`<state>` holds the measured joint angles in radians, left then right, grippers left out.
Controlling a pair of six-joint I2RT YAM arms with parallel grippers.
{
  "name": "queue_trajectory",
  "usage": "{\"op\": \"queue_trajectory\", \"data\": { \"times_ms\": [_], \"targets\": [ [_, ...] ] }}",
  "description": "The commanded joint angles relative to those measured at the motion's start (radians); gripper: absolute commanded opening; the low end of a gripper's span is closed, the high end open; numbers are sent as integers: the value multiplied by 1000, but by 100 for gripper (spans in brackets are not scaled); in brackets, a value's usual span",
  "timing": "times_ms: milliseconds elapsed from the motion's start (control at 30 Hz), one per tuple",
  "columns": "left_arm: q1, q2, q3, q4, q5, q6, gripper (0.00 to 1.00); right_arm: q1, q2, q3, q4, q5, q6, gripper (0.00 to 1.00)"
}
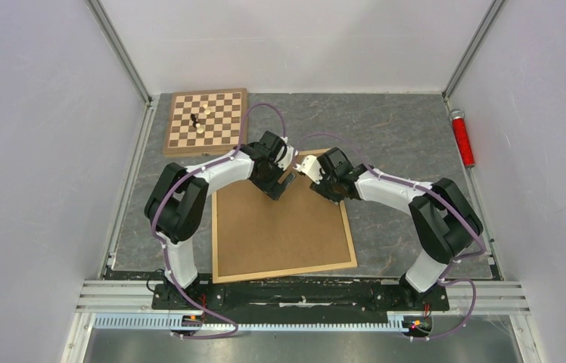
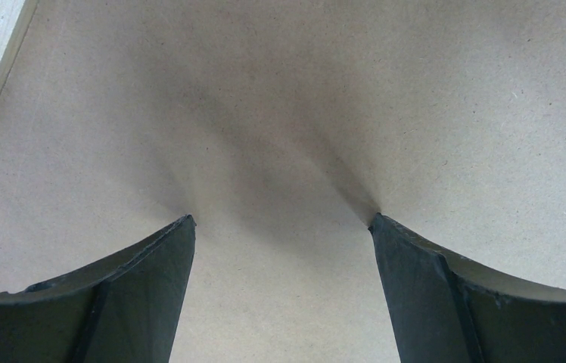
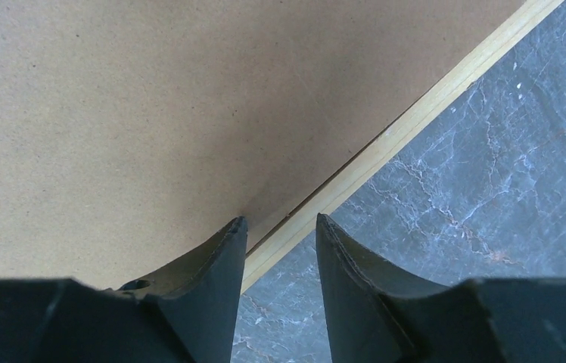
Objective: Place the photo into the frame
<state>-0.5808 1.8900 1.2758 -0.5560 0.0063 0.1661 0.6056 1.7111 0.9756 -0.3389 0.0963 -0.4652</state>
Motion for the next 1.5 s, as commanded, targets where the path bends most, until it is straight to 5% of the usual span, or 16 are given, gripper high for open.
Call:
{"op": "queue_trajectory", "data": {
  "times_ms": [0, 600, 867, 1100, 1467],
  "targets": [
    [1, 34, 22, -51, -63, 60, 92, 14, 210, -101, -189, 10, -31, 44],
    [1, 94, 64, -130, -103, 74, 92, 72, 269, -47, -320, -40, -163, 44],
    [1, 124, 57, -145, -103, 79, 92, 53, 148, -69, -253, -37, -144, 48],
    [1, 122, 38, -133, -113, 91, 91, -28, -31, -53, -203, -93, -84, 61],
    [1, 48, 60, -99, 20, 110, 92, -274, -236, -143, -110, -319, -6, 63]
  ]
}}
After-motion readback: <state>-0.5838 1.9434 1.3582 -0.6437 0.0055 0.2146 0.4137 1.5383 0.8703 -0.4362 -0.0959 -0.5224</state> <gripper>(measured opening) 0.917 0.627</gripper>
